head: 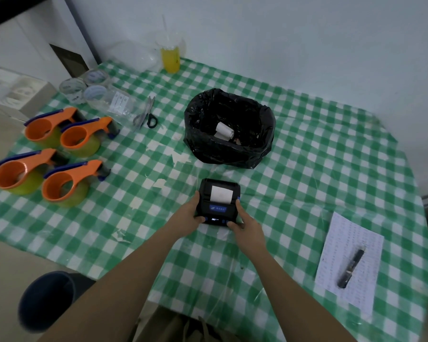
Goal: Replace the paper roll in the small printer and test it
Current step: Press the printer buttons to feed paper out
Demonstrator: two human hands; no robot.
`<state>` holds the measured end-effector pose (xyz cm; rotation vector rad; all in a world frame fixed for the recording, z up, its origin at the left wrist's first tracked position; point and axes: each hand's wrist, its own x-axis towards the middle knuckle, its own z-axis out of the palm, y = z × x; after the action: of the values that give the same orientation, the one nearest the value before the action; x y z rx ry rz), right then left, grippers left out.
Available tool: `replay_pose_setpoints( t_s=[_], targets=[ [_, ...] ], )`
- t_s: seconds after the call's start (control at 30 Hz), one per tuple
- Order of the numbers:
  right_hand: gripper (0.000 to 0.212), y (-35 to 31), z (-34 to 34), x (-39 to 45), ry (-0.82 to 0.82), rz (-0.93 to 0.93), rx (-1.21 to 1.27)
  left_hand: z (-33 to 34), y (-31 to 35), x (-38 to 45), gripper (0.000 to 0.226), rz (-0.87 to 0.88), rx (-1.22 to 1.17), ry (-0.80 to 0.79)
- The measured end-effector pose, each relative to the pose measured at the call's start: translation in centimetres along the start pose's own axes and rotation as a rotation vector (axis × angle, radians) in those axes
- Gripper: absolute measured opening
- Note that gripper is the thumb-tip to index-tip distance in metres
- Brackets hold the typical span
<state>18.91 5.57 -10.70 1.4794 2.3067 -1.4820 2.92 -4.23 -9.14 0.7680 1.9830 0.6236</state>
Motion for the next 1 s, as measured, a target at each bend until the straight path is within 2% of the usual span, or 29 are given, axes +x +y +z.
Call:
replay_pose_setpoints(
  t_s=[1.0],
  targets=[
    [0.066, 0.04, 0.09, -0.1, 0.004, -0.005, -0.006, 0.03, 0.4, -0.36, 0.082, 0.011, 0.01, 0.006]
  ],
)
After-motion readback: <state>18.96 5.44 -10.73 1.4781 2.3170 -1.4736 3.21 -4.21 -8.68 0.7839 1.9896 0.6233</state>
